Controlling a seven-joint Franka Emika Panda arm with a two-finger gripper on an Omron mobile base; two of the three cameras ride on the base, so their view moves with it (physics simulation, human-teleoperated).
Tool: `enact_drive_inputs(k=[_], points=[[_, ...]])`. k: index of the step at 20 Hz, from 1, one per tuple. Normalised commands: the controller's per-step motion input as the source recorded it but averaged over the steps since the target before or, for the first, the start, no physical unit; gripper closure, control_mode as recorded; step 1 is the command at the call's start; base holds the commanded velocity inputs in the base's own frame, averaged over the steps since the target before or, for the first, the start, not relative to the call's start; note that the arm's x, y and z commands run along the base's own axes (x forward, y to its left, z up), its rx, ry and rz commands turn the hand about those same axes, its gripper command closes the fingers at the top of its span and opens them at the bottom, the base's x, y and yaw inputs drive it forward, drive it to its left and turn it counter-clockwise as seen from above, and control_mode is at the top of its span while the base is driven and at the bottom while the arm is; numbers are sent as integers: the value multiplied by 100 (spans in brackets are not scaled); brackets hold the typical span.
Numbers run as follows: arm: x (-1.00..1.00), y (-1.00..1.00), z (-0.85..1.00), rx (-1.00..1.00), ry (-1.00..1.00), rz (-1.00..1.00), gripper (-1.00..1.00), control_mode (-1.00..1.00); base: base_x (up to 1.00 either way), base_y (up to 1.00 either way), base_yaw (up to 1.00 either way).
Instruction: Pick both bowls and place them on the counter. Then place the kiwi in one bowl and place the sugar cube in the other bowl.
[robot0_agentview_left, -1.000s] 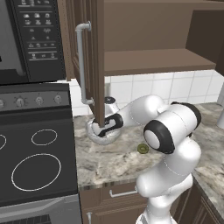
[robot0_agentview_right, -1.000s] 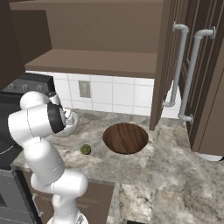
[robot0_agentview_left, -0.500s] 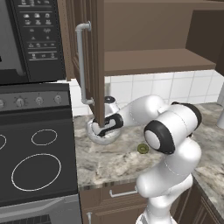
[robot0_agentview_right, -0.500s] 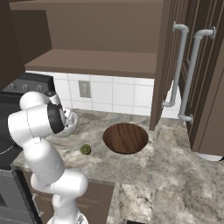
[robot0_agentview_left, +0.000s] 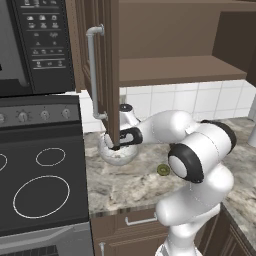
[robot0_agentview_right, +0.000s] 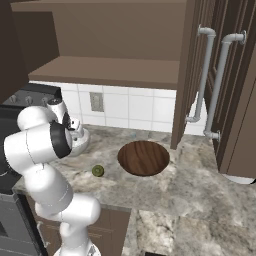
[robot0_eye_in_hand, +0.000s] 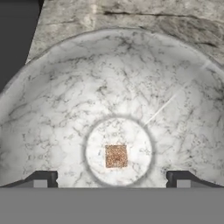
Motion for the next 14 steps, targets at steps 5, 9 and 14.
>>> enact_drive_inputs(k=[5,9,14], points=[[-19,-4,14,0,0,1,-100,-100,0,0,0],[-33,-3,0,0,-2,1,-100,-100,0,0,0],[-26,-4,4,0,-9,0,-100,-100,0,0,0]])
